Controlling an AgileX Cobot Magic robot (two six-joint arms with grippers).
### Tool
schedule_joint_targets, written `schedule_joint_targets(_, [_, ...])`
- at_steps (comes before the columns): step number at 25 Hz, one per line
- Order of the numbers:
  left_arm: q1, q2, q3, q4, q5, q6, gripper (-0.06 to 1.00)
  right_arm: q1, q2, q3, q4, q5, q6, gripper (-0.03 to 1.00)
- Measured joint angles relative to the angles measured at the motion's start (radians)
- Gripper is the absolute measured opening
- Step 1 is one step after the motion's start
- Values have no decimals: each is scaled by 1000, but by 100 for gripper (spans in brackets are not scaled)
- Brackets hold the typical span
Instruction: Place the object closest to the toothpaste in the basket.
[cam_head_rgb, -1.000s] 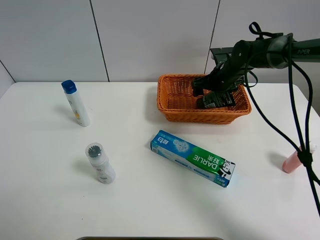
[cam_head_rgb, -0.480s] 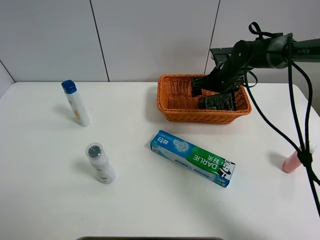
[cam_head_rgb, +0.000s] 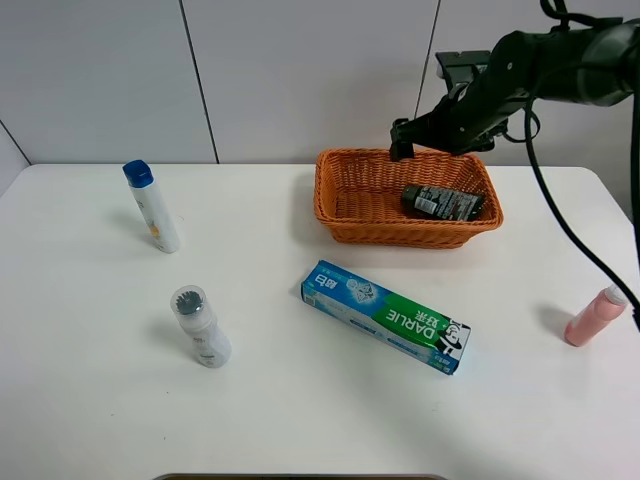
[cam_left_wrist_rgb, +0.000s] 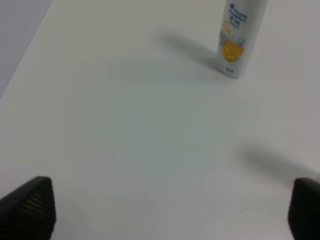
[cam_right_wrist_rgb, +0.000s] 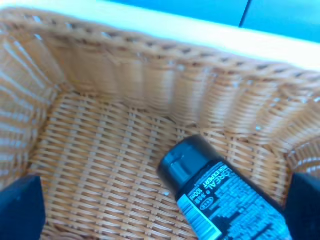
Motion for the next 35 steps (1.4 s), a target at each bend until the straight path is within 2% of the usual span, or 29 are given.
schedule_joint_targets(23, [0, 0, 0, 0, 0, 0, 94, 0, -627, 0, -47, 235, 41, 99])
schedule_joint_targets(28, [0, 0, 0, 0, 0, 0, 94, 0, -746, 0, -53, 316, 41, 99])
schedule_joint_targets(35, [0, 0, 0, 0, 0, 0, 94, 0, -875, 0, -55, 486, 41, 99])
